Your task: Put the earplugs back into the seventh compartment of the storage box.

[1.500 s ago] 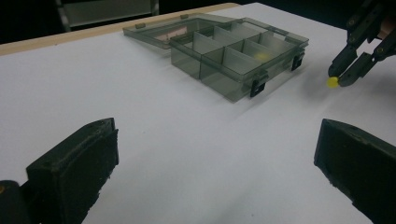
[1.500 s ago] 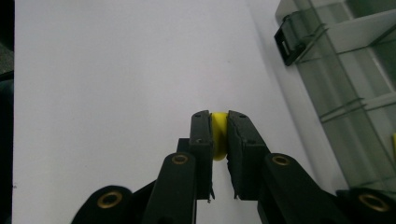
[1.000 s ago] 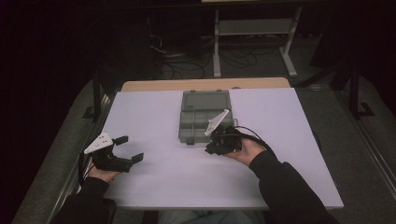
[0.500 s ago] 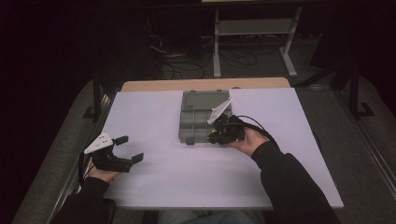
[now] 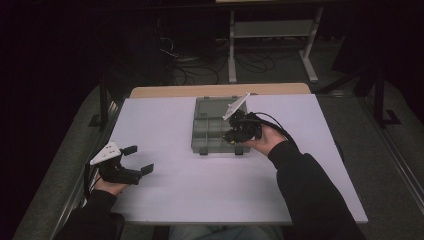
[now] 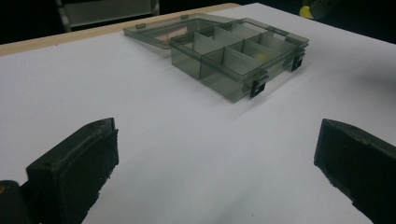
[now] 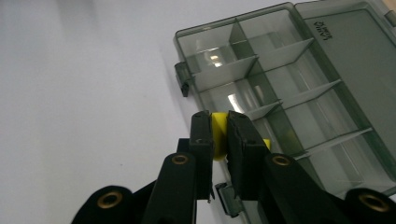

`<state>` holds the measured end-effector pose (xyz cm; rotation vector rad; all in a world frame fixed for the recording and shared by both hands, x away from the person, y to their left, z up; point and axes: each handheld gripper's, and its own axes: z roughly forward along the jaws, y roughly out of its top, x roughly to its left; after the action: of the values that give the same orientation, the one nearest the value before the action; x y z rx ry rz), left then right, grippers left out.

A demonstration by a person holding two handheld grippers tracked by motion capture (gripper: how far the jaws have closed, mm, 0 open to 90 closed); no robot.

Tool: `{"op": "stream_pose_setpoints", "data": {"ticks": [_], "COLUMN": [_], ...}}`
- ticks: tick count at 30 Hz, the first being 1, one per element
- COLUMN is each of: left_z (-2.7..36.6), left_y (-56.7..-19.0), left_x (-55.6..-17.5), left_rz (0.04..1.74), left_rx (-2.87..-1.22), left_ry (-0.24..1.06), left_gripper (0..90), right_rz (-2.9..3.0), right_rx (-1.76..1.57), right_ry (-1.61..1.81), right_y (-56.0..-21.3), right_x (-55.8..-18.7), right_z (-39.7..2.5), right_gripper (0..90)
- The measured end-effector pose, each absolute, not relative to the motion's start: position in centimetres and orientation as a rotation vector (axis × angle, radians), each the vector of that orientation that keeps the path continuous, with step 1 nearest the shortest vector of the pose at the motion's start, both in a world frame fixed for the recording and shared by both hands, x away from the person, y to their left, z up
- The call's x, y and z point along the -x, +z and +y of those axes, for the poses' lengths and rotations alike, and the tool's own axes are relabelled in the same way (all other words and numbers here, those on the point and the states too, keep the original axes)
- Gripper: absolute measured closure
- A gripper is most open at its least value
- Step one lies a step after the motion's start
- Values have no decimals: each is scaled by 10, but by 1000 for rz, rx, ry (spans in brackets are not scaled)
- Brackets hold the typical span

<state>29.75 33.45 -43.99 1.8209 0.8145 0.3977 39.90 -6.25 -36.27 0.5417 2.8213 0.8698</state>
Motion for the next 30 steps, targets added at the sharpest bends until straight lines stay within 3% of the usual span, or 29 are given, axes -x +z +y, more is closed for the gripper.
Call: {"op": "stream_pose_setpoints", "data": {"ticks": [30], "left_z": [334], "left_y": [-440], "left_x": [-298], "left_rz": [809], "left_rx": [-1823], "left_ry": [395], "left_gripper": [0], "right_rz": [2845], "right_rx": [-691], "right_ry": [783], "right_y": [-404], "right_x": [-443], "right_z": [-62], "right_gripper": [791]}}
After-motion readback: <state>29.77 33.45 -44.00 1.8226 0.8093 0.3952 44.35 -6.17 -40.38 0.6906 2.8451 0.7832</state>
